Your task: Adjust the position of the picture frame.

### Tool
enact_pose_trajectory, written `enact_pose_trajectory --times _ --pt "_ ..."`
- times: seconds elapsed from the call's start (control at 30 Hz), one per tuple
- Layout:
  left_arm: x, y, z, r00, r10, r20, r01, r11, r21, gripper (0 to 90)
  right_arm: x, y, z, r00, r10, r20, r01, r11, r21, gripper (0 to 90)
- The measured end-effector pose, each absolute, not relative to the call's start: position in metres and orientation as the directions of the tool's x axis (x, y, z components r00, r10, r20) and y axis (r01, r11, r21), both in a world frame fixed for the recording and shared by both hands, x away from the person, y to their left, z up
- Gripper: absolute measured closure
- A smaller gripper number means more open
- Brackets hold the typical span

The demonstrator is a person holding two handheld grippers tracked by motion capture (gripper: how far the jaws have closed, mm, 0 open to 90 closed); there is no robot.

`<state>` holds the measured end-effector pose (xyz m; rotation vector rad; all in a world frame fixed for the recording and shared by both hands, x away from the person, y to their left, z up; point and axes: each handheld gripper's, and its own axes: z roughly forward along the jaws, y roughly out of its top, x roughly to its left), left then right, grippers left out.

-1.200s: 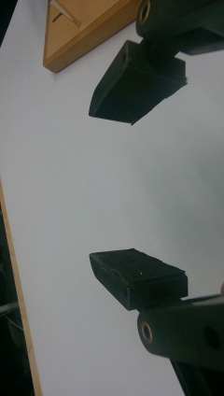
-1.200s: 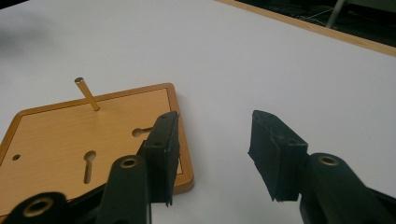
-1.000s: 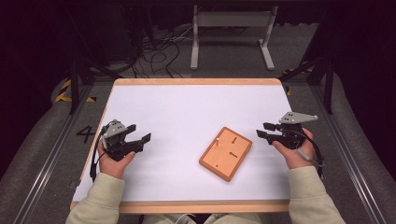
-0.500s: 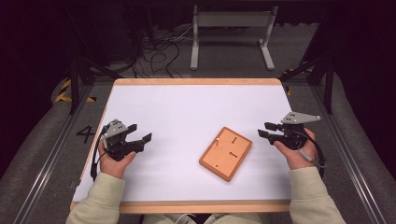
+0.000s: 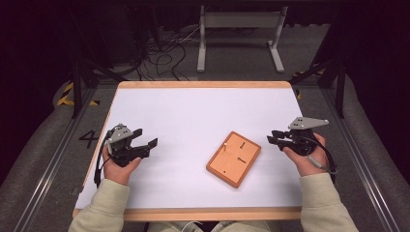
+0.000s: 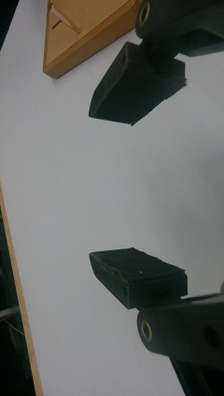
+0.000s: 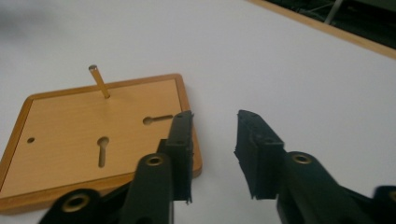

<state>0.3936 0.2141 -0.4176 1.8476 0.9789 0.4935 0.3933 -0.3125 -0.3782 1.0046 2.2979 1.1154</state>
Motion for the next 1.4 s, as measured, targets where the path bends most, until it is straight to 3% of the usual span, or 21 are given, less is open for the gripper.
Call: enact_pose_trajectory --times 0.2,1.03,1.4 --pt "0.394 0.214 -0.418 0.597 0.798 -0.077 0.415 -0.225 0.882 27.0 0.393 -0.305 -0.377 -0.690 0.723 -0.024 0.494 0.495 0.714 90.0" --pt "0.390 0.216 -0.419 0.593 0.801 -0.080 0.427 -0.229 0.875 27.2 0.411 -0.274 -0.409 -0.704 0.707 -0.063 0.618 0.655 0.435 90.0" --pt "0.382 0.224 -0.421 0.569 0.817 -0.087 0.440 -0.213 0.872 27.2 0.427 -0.262 -0.419 -0.706 0.703 -0.084 0.629 0.678 0.381 90.0"
